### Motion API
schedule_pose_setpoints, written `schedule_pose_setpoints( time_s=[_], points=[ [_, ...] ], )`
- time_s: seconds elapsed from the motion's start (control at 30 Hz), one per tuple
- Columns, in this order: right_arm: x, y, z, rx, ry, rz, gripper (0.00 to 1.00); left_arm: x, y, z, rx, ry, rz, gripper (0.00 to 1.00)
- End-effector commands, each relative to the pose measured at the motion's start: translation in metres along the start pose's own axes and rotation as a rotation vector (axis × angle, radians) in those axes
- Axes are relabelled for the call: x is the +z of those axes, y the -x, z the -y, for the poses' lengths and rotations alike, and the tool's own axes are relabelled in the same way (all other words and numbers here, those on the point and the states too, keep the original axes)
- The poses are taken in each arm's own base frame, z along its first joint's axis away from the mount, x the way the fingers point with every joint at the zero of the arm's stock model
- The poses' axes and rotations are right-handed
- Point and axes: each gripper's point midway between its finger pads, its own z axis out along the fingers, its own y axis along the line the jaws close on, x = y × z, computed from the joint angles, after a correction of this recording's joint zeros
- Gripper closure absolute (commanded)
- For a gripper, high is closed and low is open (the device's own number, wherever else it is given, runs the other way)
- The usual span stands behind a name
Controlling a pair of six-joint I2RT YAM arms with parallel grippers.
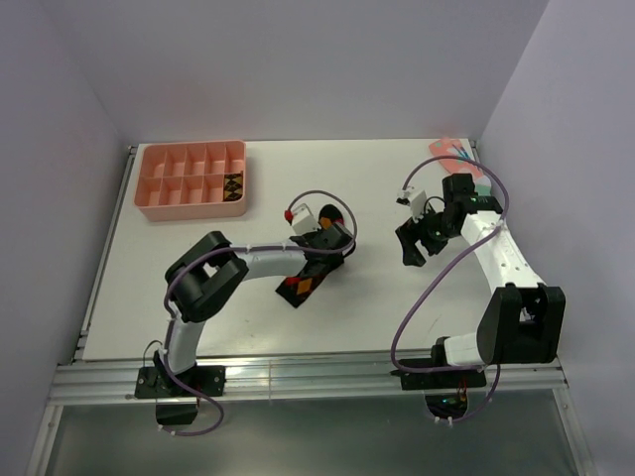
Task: Roll the socks
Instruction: Move the sock to the center of the board.
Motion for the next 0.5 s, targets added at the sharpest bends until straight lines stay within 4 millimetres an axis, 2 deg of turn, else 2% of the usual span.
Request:
schedule_pose_setpoints(
  time_s=[0.0, 0.1, 0.23, 0.3, 0.37, 0.47],
  points=[
    [-0.004, 0.005, 0.003, -0.033, -0.033, 0.03, 0.13, 0.005, -0.069, -0.018, -0.059, 0.048, -0.189, 0.65],
    [-0.003, 0.006, 0.002, -0.029, -0.026, 0.032, 0.13, 0.005, -0.074, -0.009, -0.075, 0.024, -0.208, 0.66],
    [-0.006, 0.013, 0.002, -0.033, -0.03, 0.053, 0.13, -0.006, -0.059, 0.006, -0.064, -0.034, -0.184, 0.64],
    [-0.006, 0.018, 0.003, -0.033, -0.036, 0.064, 0.13, -0.013, -0.049, 0.008, -0.059, -0.063, -0.167, 0.57],
    [-0.005, 0.023, 0.003, -0.03, -0.045, 0.073, 0.13, -0.028, -0.034, 0.024, -0.056, -0.129, -0.151, 0.48],
    [0.0, 0.031, -0.004, -0.055, -0.05, 0.079, 0.14, -0.047, -0.014, 0.038, -0.039, -0.195, -0.138, 0.42]
  ],
)
